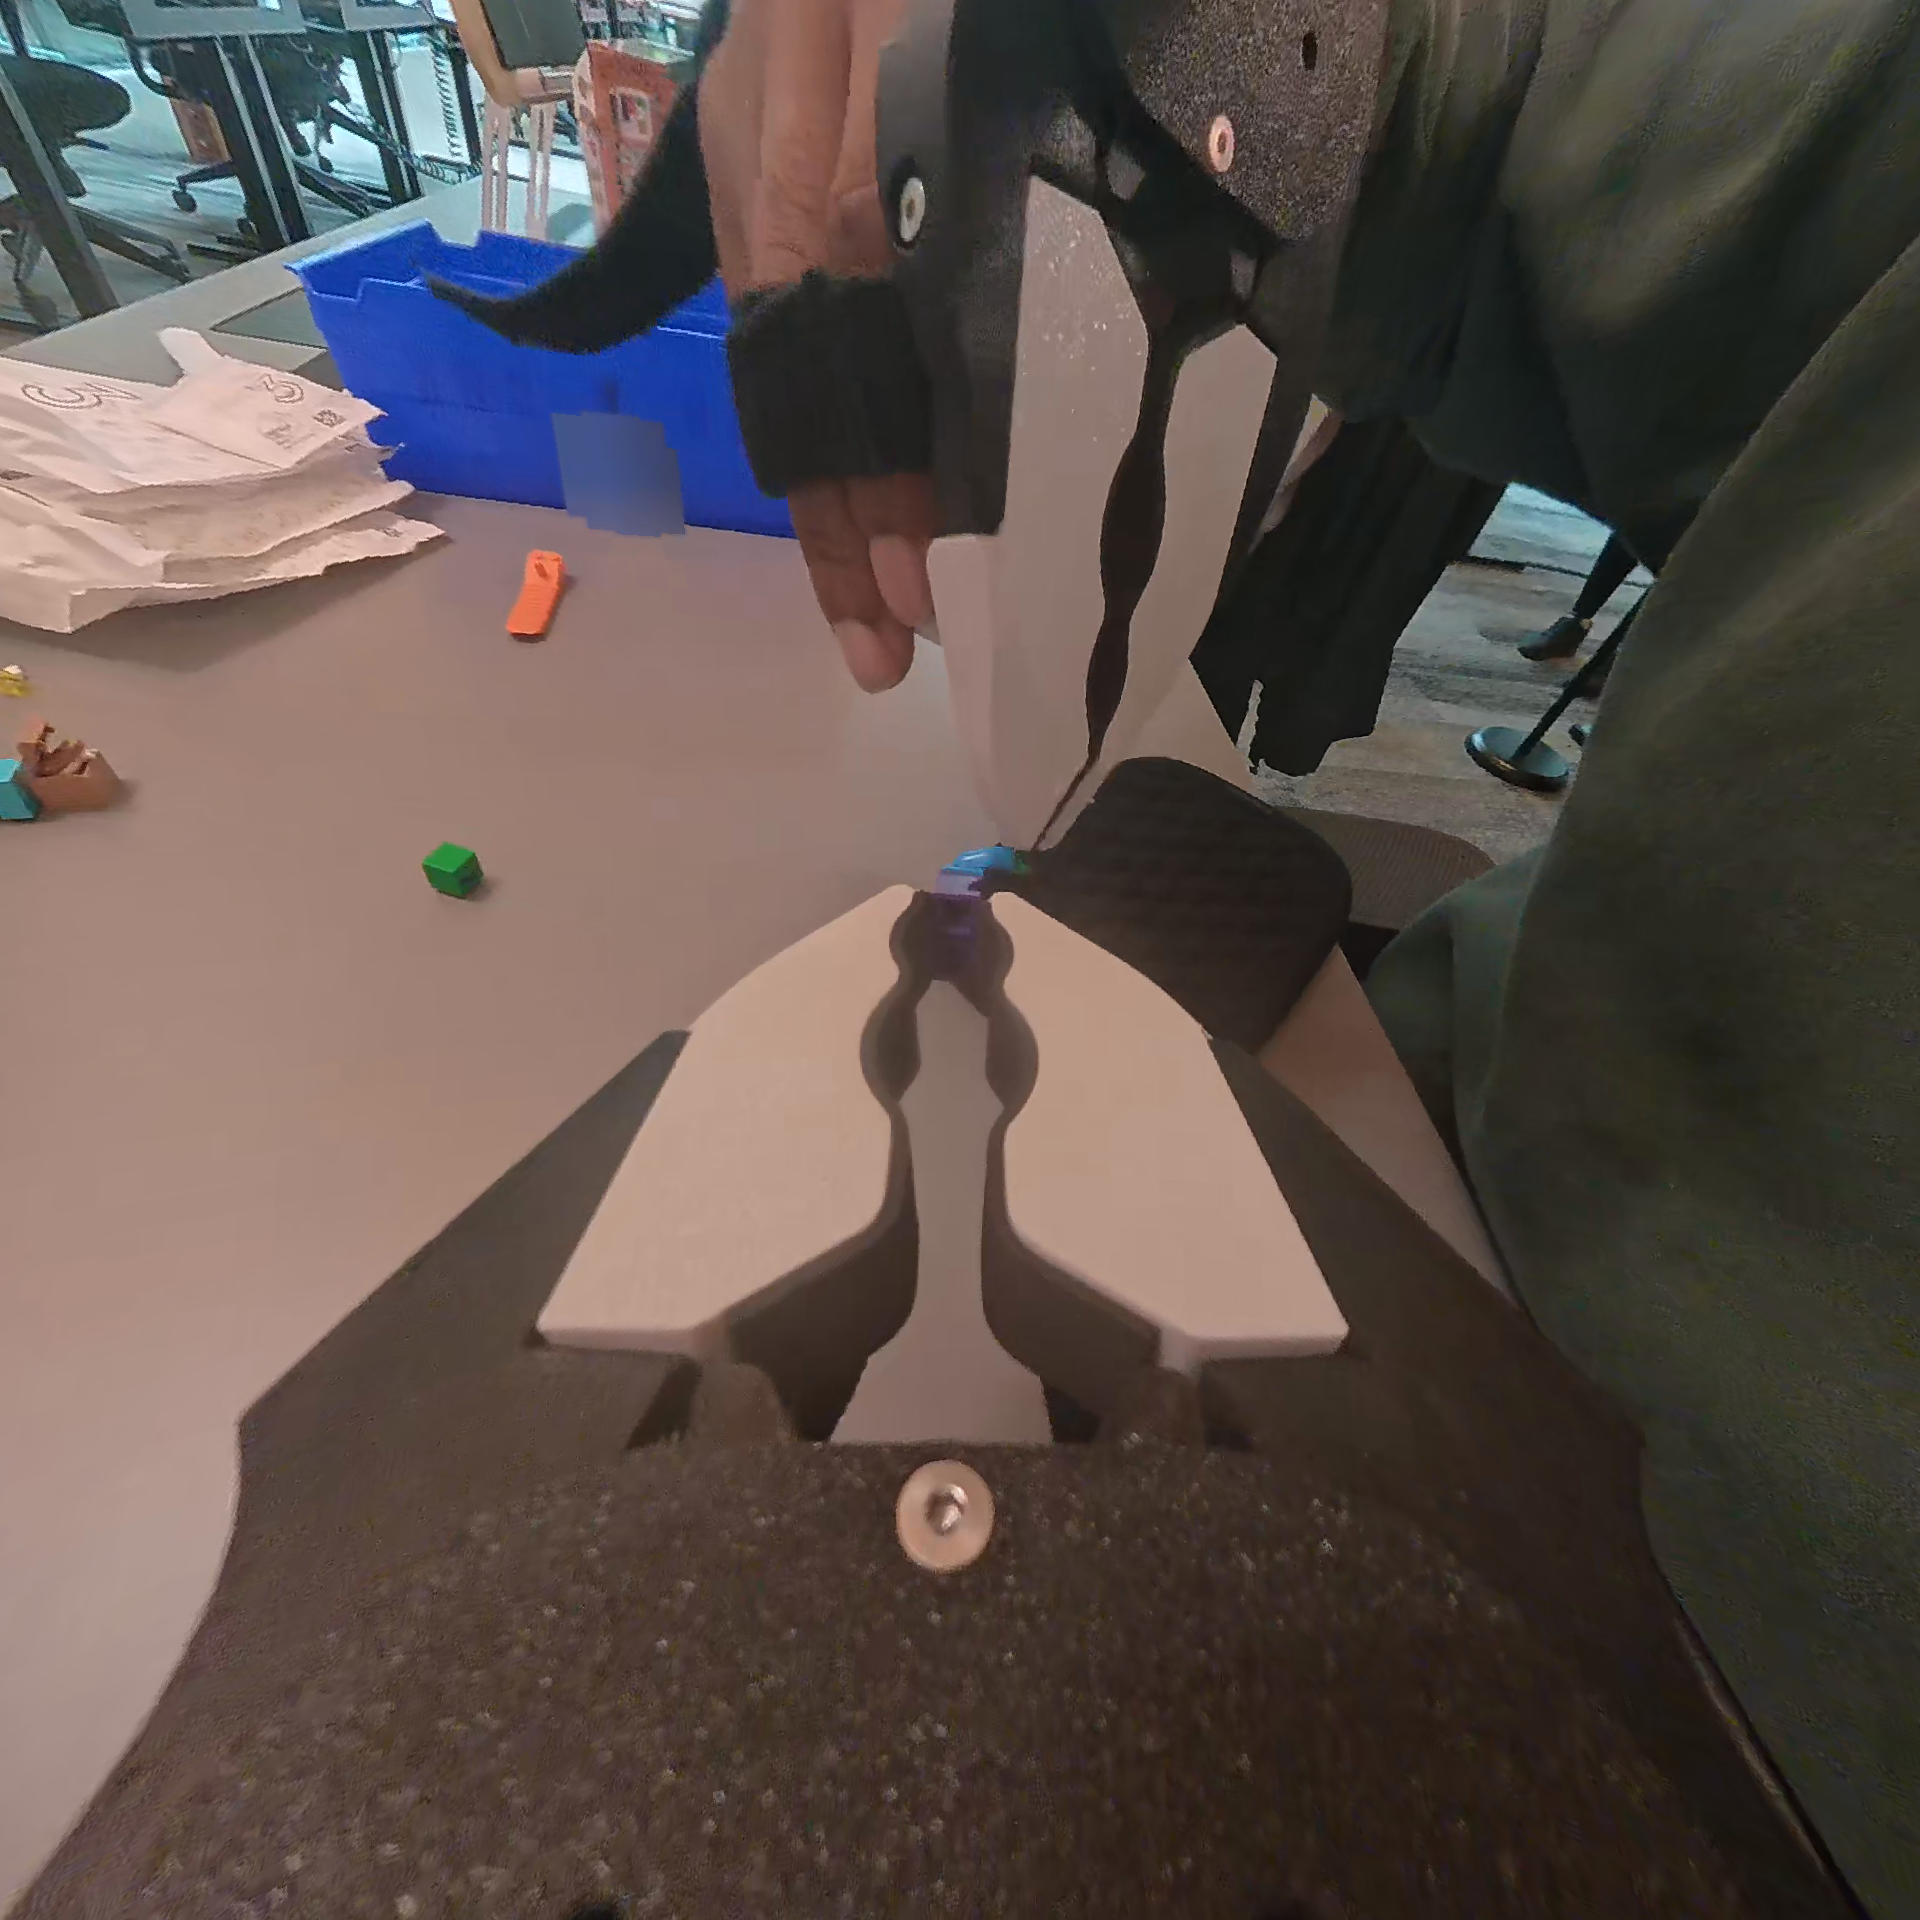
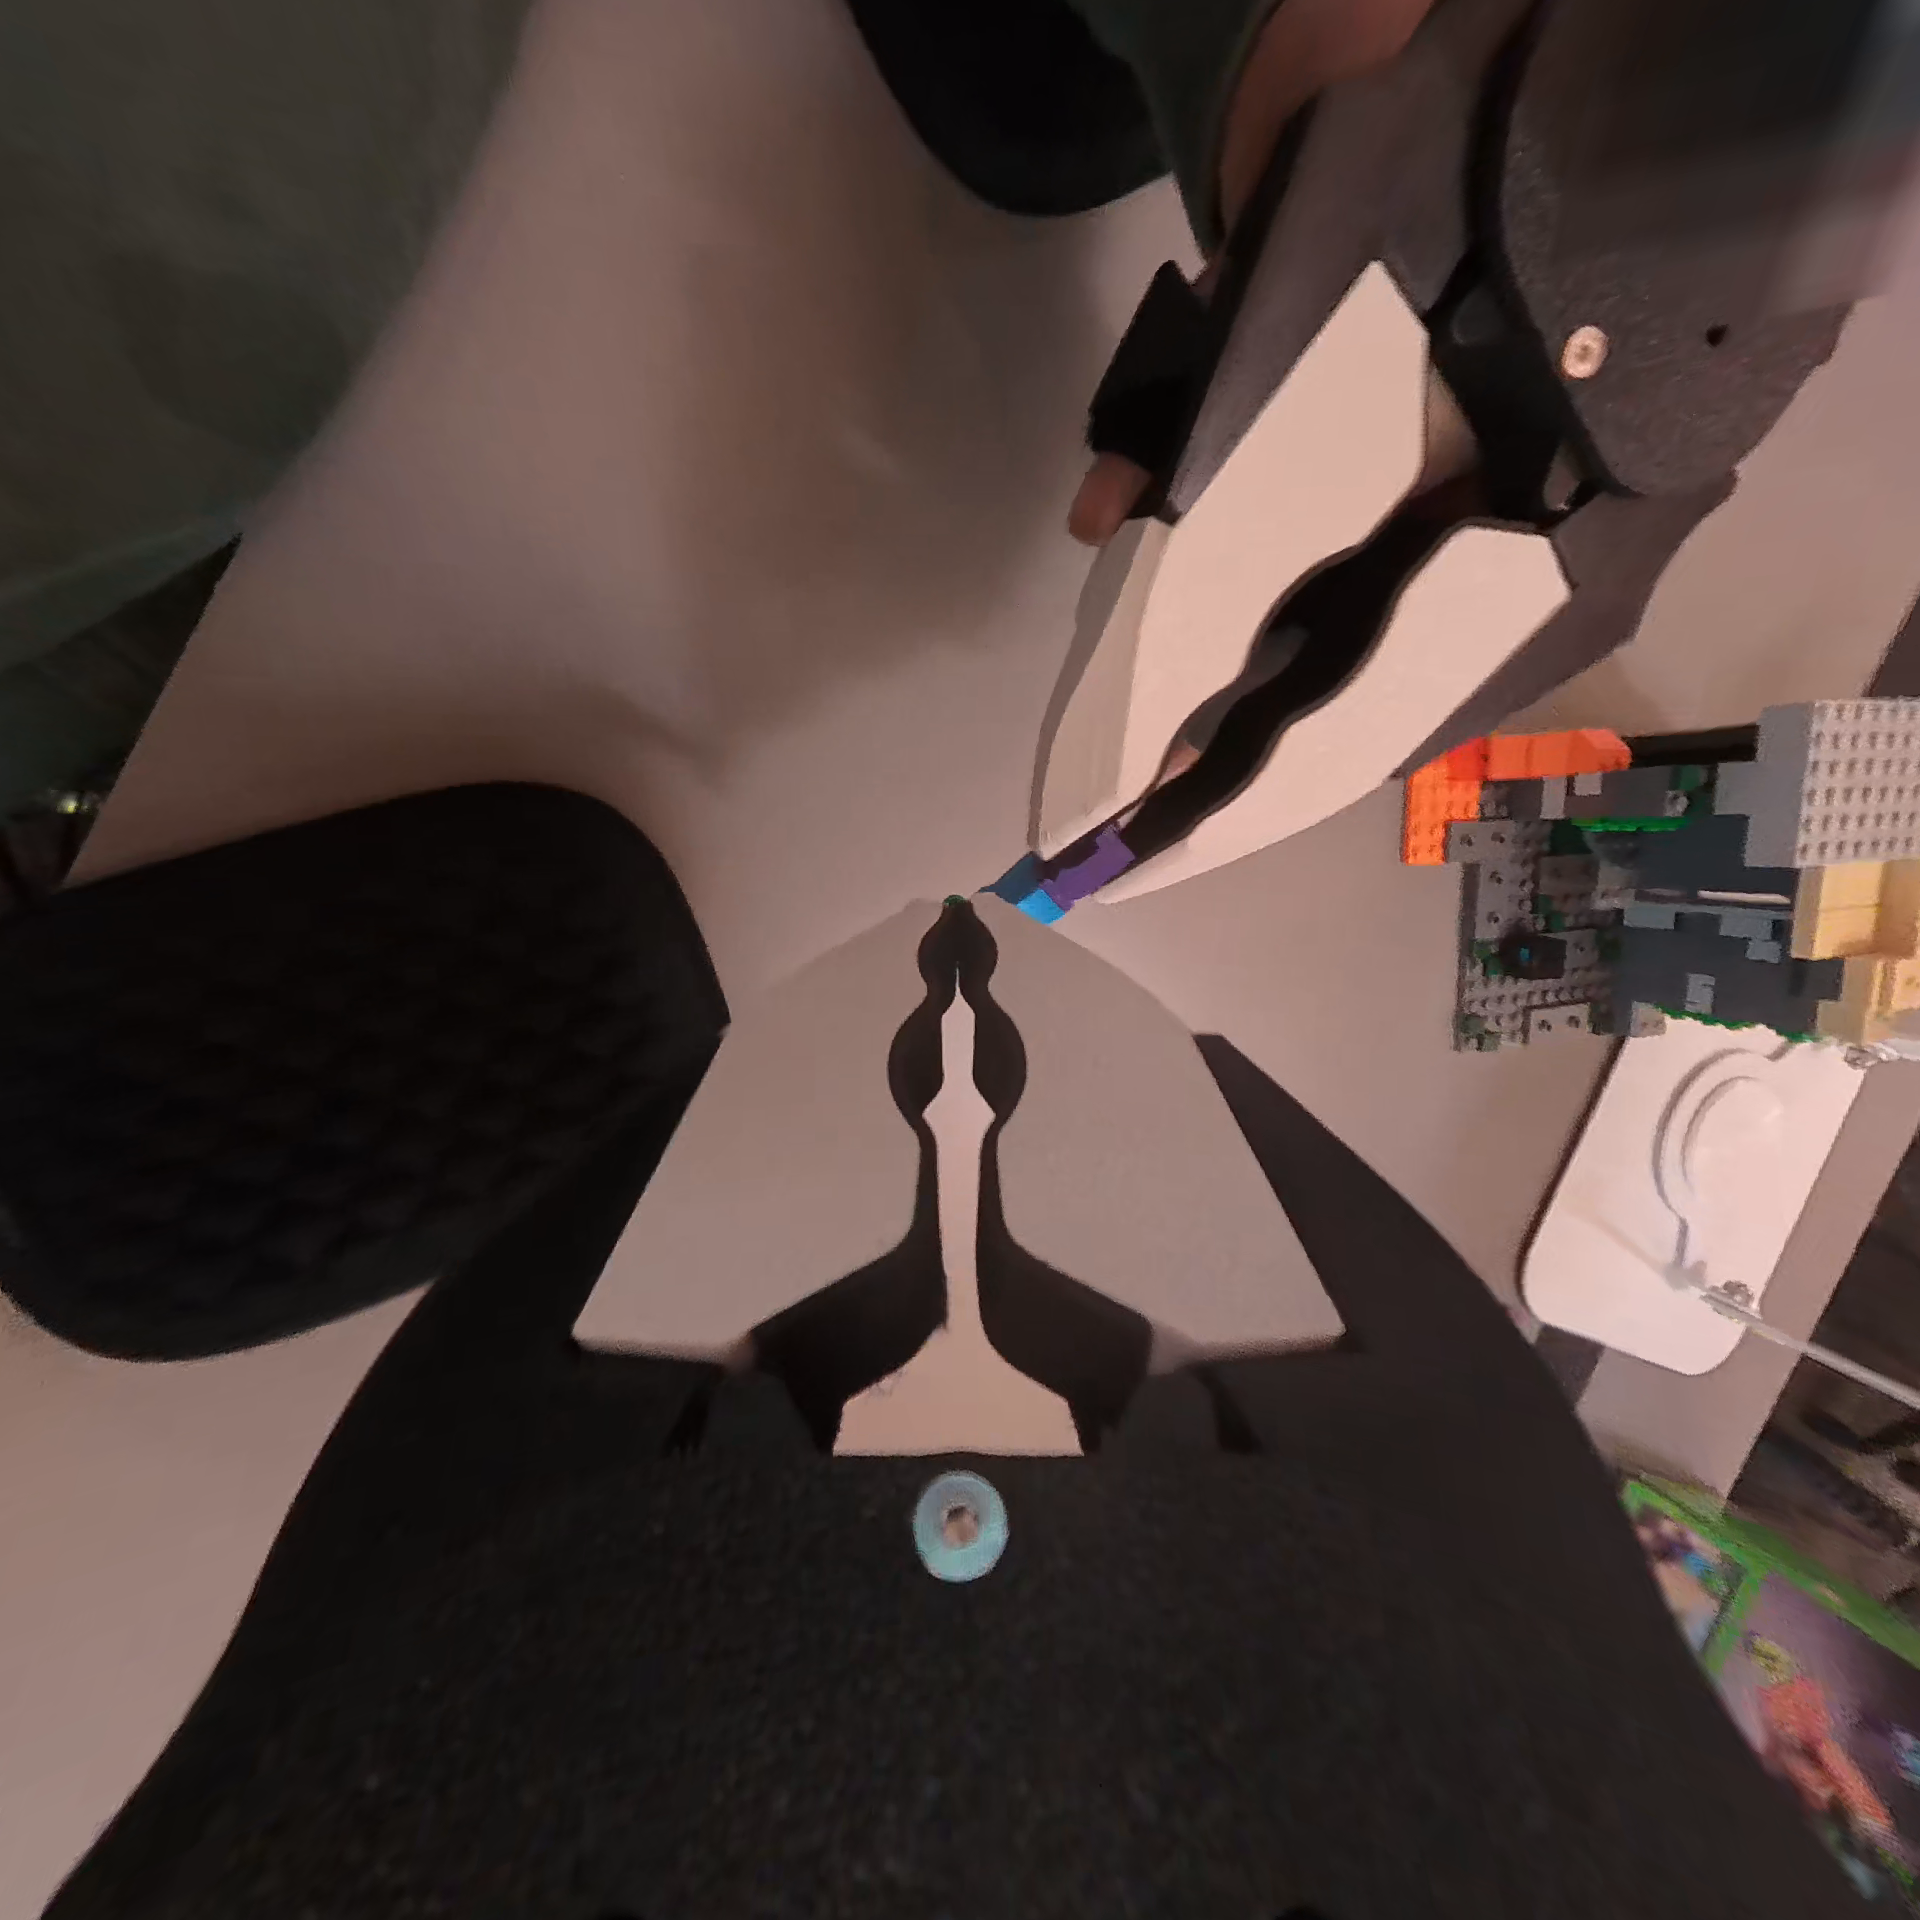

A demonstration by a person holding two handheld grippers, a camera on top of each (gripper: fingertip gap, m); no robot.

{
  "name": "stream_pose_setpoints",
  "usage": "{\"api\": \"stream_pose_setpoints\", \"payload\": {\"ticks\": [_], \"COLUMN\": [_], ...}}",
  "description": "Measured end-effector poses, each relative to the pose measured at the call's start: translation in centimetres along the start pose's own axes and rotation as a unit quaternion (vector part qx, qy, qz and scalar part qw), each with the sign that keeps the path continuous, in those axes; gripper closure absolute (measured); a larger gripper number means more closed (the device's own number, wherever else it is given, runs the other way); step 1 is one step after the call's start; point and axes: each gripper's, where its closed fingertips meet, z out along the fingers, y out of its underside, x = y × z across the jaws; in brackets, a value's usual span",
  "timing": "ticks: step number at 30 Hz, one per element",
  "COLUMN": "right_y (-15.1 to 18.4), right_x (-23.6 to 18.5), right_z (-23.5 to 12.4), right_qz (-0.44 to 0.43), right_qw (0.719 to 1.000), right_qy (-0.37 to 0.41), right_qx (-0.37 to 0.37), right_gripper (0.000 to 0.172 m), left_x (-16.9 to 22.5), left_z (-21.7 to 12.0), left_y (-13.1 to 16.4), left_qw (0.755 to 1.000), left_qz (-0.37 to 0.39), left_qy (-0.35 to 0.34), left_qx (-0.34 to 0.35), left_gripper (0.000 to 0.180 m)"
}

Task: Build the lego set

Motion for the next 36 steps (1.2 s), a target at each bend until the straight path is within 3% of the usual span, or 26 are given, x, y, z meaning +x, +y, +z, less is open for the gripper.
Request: {"api": "stream_pose_setpoints", "payload": {"ticks": [4,7,10,14,16,19,22,25,28,32,36], "right_y": [0.0,0.8,0.4,-0.8,-1.1,-1.3,-0.9,0.2,0.9,1.5,1.1], "right_x": [1.5,2.2,2.9,4.0,4.5,4.4,4.0,3.3,2.3,1.6,1.6], "right_z": [-1.5,-1.8,-1.4,-1.9,-2.6,-2.8,-2.9,-2.6,-2.2,-1.5,-1.1], "right_qz": [0.131,0.240,0.299,0.320,0.318,0.304,0.285,0.256,0.225,0.197,0.183], "right_qw": [0.984,0.941,0.887,0.836,0.827,0.851,0.891,0.939,0.968,0.979,0.980], "right_qy": [0.058,0.096,0.133,0.167,0.178,0.162,0.127,0.079,0.013,-0.052,-0.077], "right_qx": [0.102,0.218,0.324,0.414,0.428,0.395,0.331,0.218,0.109,0.002,-0.031], "right_gripper": [0.166,0.149,0.142,0.147,0.160,0.165,0.166,0.167,0.167,0.167,0.166], "left_x": [-0.4,-0.4,-0.6,-0.8,-0.9,-0.8,-0.6,-0.7,-0.8,-0.4,-0.6], "left_z": [-0.9,-1.4,-1.7,-2.2,-2.4,-2.4,-1.9,-1.3,-0.4,0.8,0.8], "left_y": [-1.2,-2.2,-3.1,-4.3,-4.7,-4.6,-3.7,-2.6,-1.9,-0.9,-1.0], "left_qw": [0.999,0.996,0.990,0.982,0.980,0.982,0.991,0.996,0.994,0.990,0.989], "left_qz": [-0.019,-0.036,-0.053,-0.059,-0.058,-0.042,-0.002,0.037,0.078,0.112,0.111], "left_qy": [0.002,0.013,0.020,0.017,0.012,0.005,-0.011,-0.042,-0.072,-0.084,-0.097], "left_qx": [0.043,0.083,0.126,0.177,0.192,0.185,0.136,0.065,0.017,-0.030,-0.026], "left_gripper": [0.173,0.173,0.173,0.173,0.173,0.173,0.166,0.156,0.155,0.160,0.173]}}
